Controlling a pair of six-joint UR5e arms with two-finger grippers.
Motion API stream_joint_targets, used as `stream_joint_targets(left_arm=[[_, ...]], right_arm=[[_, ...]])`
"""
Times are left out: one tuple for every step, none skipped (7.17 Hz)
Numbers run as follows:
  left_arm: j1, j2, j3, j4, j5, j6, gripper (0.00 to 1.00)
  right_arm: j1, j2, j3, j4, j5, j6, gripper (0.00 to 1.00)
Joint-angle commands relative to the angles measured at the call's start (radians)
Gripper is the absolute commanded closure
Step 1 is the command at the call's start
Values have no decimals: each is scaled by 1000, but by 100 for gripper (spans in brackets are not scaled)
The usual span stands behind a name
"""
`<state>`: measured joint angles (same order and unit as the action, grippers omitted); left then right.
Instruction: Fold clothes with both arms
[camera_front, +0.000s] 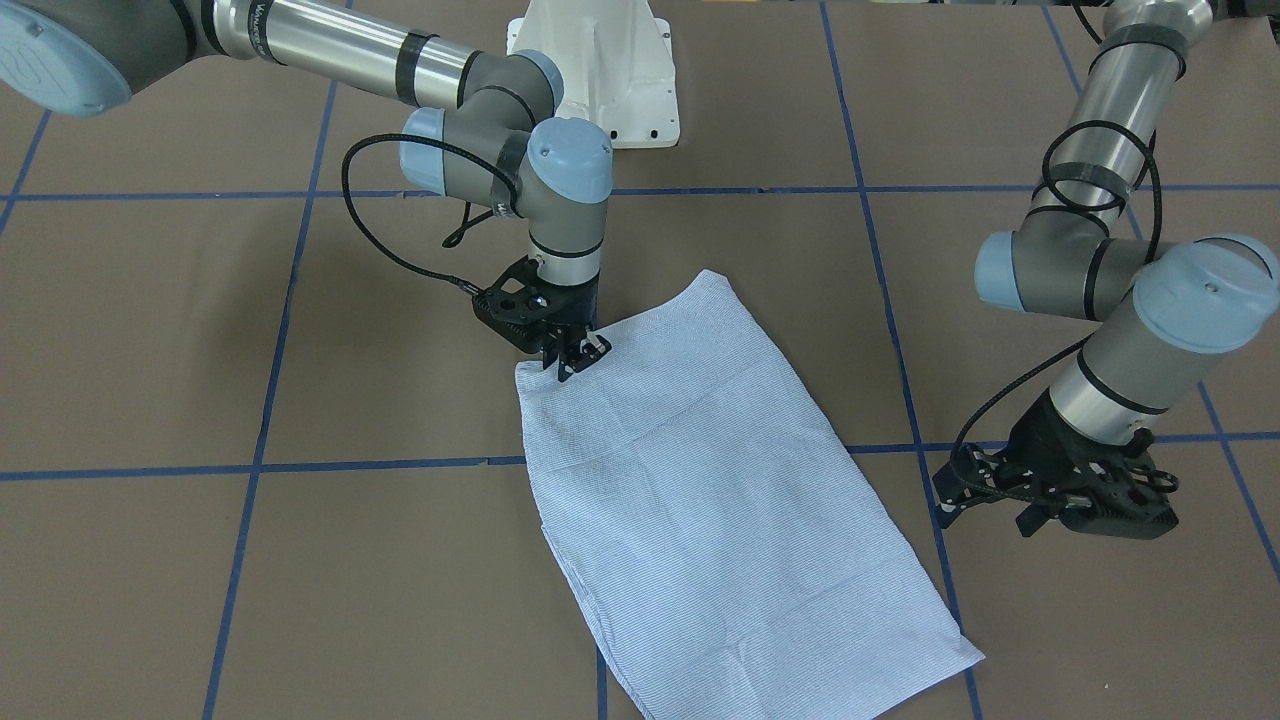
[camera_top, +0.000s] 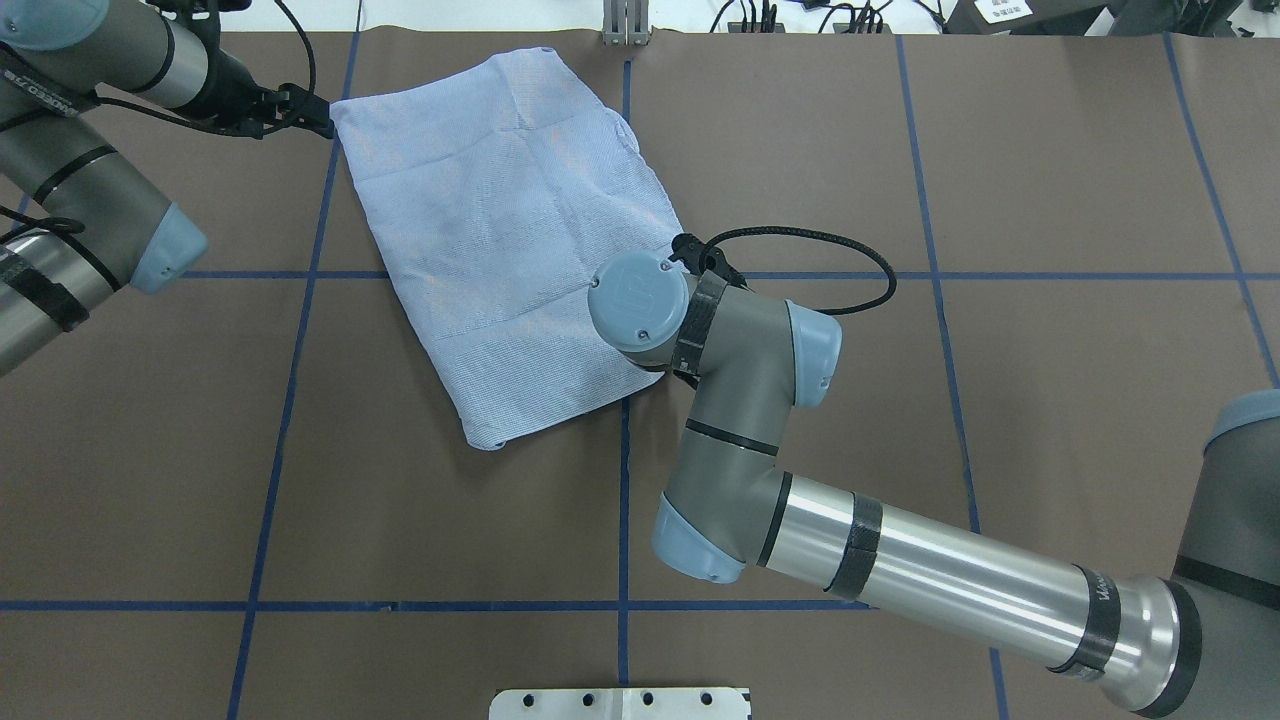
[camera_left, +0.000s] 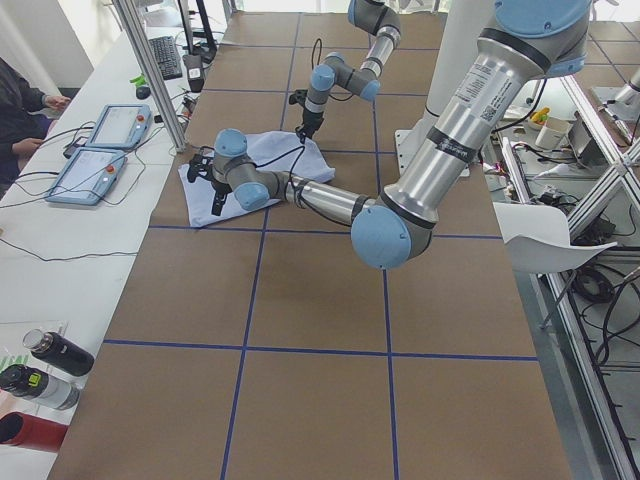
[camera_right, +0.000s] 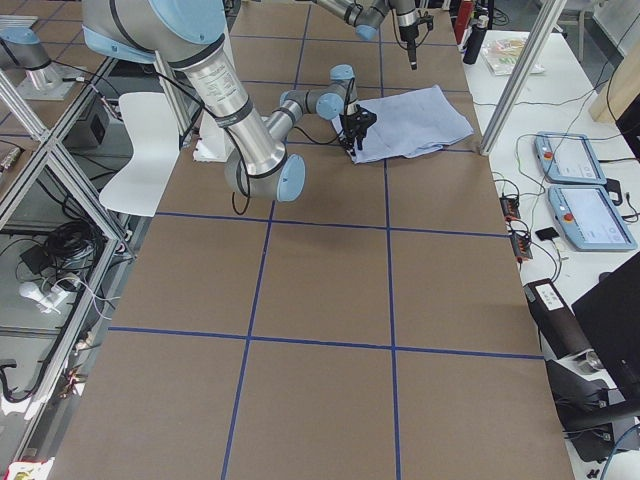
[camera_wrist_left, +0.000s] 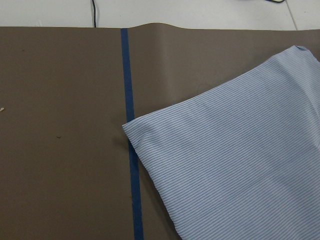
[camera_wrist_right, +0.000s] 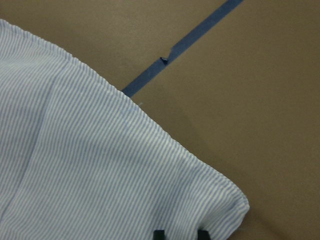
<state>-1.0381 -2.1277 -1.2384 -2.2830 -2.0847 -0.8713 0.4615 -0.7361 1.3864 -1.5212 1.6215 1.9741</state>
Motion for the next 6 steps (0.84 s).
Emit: stream_joint_targets(left_arm=[[0,0,-7,-1,-2,0,0],[1,0,-10,0,-2,-2,0],[10,0,-27,0,-3,-38,0],[39,26,-82,-1,-11,-93,0],[111,102,-207,-3,-12,-171,0],[203,171,-339,-4,-2,-312,0]], right_arm=[[0,9,-1,-1,0,14,100],[2,15,0,1,0,15,100],[3,14,16,3,3,14,100],[5,3,66,0,8,12,100],[5,-53,147,-1,11,12,100],[-4,-140,271,-1,12,17,100]])
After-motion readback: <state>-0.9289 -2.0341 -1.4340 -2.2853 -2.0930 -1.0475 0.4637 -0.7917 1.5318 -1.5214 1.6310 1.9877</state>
